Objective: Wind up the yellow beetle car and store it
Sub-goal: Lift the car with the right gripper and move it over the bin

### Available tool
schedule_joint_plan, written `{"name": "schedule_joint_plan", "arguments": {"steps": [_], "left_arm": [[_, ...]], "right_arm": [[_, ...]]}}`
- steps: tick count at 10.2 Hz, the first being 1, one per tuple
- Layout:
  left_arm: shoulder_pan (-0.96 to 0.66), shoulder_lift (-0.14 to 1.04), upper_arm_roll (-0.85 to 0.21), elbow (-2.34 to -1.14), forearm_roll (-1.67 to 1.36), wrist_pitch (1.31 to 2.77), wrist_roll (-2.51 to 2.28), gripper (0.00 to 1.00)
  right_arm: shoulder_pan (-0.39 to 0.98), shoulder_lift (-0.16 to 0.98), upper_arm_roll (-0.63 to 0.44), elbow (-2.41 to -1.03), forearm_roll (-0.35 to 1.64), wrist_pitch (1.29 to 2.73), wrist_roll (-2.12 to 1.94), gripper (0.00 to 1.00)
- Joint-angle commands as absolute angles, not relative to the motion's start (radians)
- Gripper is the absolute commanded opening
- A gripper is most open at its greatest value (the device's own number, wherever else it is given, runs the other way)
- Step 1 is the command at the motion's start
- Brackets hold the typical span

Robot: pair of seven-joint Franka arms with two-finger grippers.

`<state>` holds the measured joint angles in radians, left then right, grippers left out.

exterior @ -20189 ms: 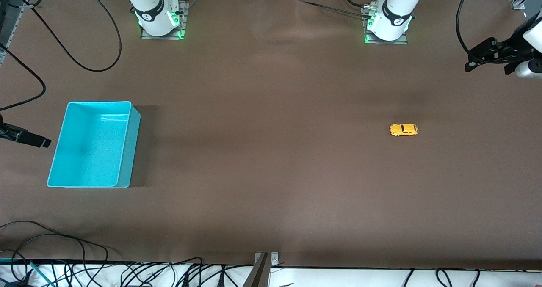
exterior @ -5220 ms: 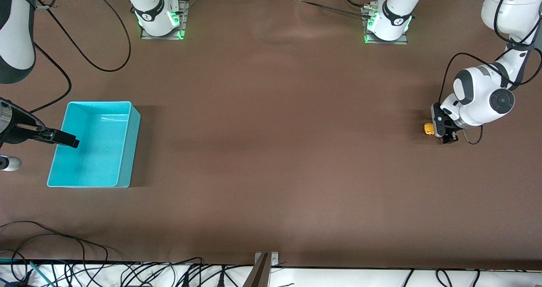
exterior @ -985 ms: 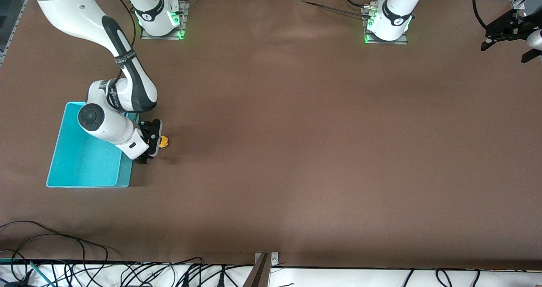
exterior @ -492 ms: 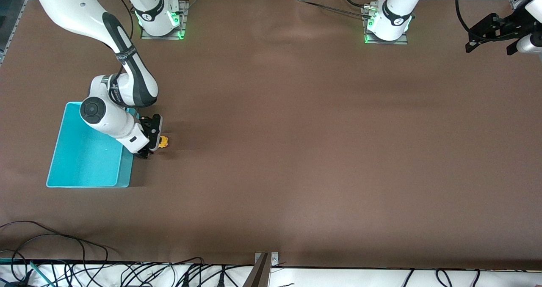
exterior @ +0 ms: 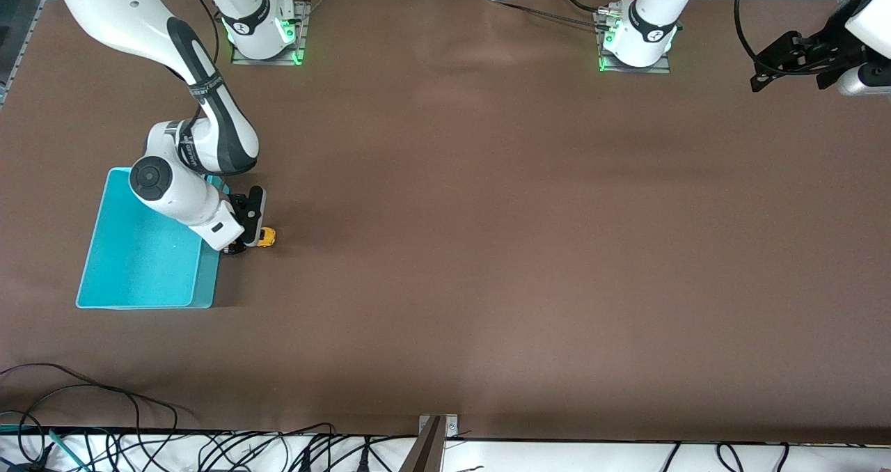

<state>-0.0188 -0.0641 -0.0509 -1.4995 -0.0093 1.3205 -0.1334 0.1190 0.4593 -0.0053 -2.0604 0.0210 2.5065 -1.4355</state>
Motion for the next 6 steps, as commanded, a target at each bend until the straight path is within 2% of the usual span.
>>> {"name": "schedule_joint_plan", "arguments": {"steps": [1, 3, 6], "left_arm": [[-0.025, -0.051, -0.008, -1.473, -0.07, 1.304, -0.147, 1.0], [-0.028, -0.051, 0.006, -1.473, -0.074, 1.304, -0.147, 1.0], [-0.029, -0.051, -0.002, -1.465, -0.074, 1.304, -0.147, 1.0]], "right_arm": [[0.113, 0.419, -0.003, -2.086, 0.015, 2.519, -1.442, 0.0], [0.115, 0.359, 0.0, -2.08, 0.015, 2.488, -1.415, 0.0], [0.121, 0.286, 0.005, -2.024, 0.011, 2.343, -1.316, 0.0]]}}
